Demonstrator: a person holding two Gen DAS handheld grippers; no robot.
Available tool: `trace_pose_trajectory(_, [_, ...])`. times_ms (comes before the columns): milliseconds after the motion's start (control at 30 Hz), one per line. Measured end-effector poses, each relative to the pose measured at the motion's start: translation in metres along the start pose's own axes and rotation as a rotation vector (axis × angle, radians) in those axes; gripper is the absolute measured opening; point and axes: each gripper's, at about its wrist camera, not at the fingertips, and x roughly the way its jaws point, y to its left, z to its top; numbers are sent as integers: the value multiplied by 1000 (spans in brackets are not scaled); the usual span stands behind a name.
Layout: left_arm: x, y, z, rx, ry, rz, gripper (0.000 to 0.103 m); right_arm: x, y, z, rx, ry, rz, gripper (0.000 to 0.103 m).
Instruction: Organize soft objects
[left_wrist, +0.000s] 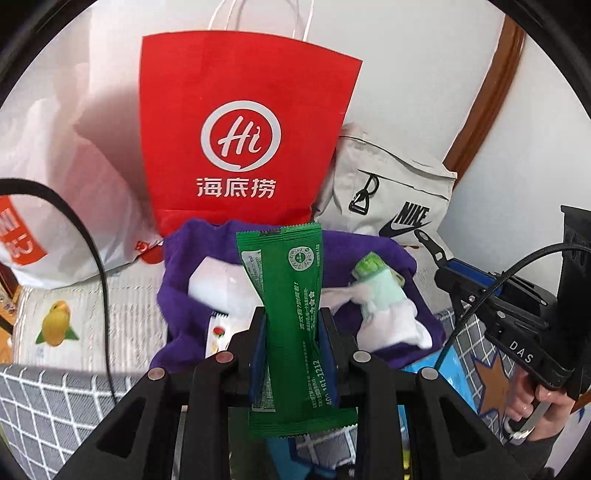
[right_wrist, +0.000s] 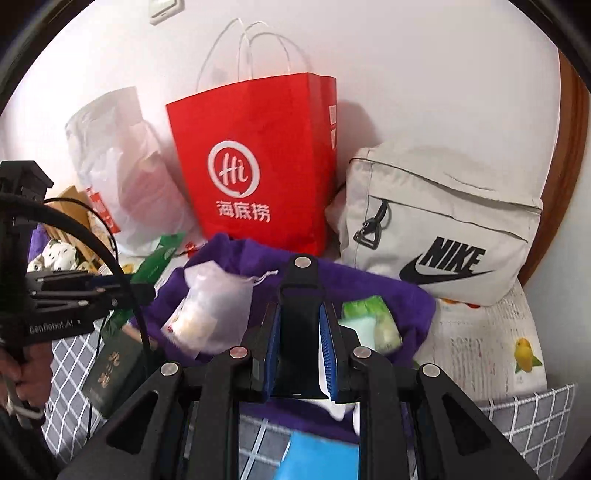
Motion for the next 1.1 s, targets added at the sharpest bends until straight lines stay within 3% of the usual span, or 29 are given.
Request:
trace_pose_trajectory(333, [43, -4, 9, 22, 52, 4, 25, 39, -8, -2, -8, 54, -29, 22])
trace_pose_trajectory(1100, [82, 4, 1, 17, 139, 17, 26, 81, -10, -5, -39, 136, -27, 22])
